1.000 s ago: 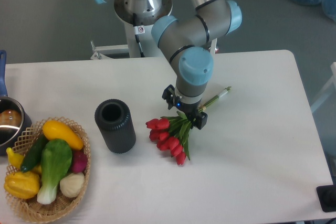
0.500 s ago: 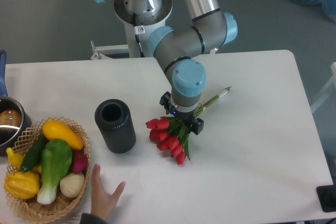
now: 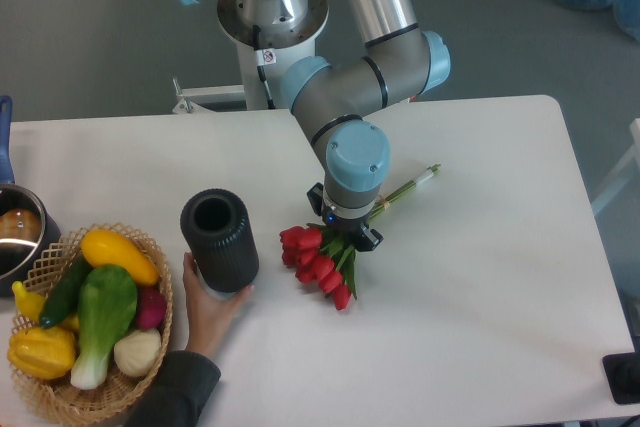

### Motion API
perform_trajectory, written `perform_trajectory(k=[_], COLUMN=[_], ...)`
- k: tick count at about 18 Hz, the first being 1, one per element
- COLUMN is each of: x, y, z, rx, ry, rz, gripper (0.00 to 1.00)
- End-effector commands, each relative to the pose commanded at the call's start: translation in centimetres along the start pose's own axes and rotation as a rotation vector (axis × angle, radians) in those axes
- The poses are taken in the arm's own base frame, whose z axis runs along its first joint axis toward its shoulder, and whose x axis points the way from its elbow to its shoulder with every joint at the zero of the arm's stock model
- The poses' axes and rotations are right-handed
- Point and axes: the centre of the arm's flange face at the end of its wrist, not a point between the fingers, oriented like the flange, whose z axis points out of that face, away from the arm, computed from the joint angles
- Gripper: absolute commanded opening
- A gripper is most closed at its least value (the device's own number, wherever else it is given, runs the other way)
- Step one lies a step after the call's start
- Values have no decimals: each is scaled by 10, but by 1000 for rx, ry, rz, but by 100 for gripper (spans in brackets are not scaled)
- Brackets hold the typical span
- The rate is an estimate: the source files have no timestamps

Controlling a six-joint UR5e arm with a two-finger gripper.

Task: Pick up the flowers from the table
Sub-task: 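Lift the grasped tulip bunch up off the table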

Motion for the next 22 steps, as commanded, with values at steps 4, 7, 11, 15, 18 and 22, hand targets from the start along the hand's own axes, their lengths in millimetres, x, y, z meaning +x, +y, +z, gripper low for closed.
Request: perform_trajectory(k=[4,7,11,15,18,22], x=[-10,-18,-27,-37,-44,-48], y=[1,5,22,19,16,15], z=[-30,-40,-68,-97,-118,-144], rx=[20,27,39,48,65,80], ry=[-52,-68,-99,-125,-165,-191], rz=[-14,-38,-61,-60,-59,-59], gripper=[0,0,0,0,0,0])
